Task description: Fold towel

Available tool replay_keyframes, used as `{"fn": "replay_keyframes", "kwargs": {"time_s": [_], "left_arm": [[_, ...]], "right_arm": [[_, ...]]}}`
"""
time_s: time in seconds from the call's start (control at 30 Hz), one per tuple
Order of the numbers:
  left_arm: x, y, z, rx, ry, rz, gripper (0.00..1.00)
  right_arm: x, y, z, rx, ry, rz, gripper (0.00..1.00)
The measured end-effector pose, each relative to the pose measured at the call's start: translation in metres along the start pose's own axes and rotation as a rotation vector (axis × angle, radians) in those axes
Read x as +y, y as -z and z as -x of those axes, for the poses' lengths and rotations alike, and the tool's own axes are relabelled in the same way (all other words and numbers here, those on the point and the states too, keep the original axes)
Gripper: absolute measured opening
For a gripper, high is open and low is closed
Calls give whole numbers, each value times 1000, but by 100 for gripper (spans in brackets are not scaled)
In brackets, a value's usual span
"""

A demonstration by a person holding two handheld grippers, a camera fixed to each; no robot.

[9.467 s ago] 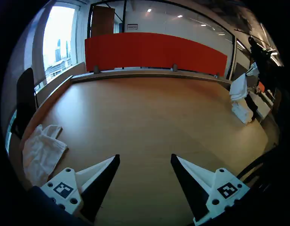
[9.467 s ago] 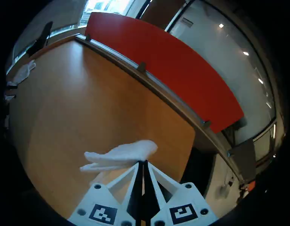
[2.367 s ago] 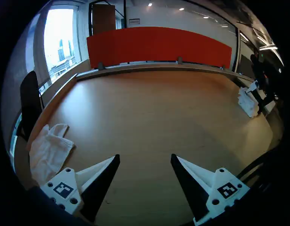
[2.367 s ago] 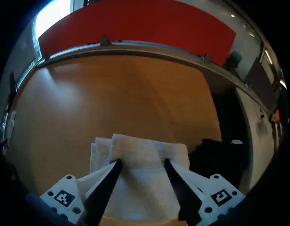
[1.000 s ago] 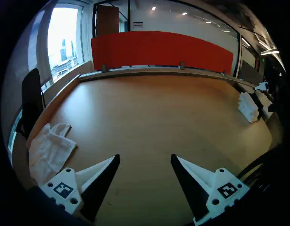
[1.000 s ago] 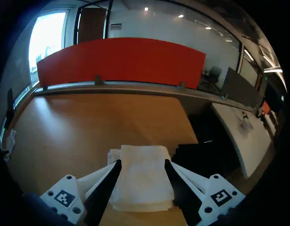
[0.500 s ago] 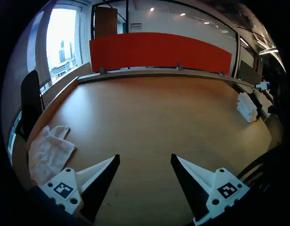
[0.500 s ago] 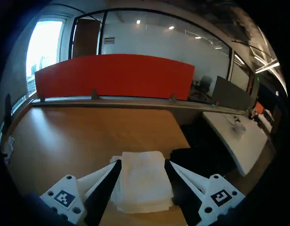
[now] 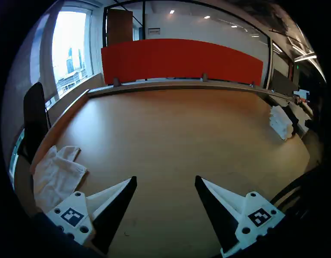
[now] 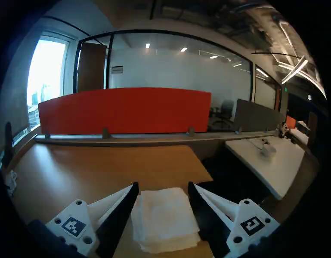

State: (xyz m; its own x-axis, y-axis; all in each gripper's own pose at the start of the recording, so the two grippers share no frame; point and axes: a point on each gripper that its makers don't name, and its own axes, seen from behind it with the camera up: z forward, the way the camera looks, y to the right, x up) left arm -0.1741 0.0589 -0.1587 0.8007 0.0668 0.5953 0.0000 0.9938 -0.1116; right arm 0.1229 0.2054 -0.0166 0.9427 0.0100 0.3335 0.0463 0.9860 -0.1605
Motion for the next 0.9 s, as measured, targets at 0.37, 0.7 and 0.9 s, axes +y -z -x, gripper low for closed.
{"fn": "replay_keyframes", "kwargs": {"time_s": [0.37, 0.7, 0.9], "left_arm": [[-1, 2, 0, 1, -7, 1, 100], [0, 3, -4, 15, 0, 5, 100], [-6, 3, -12, 37, 5, -5, 100]], "right_arm": [[3, 15, -21, 116, -18, 28, 88], [-1, 22, -33, 167, -30, 38, 88], [-9, 25, -44, 188, -29, 23, 89]]}}
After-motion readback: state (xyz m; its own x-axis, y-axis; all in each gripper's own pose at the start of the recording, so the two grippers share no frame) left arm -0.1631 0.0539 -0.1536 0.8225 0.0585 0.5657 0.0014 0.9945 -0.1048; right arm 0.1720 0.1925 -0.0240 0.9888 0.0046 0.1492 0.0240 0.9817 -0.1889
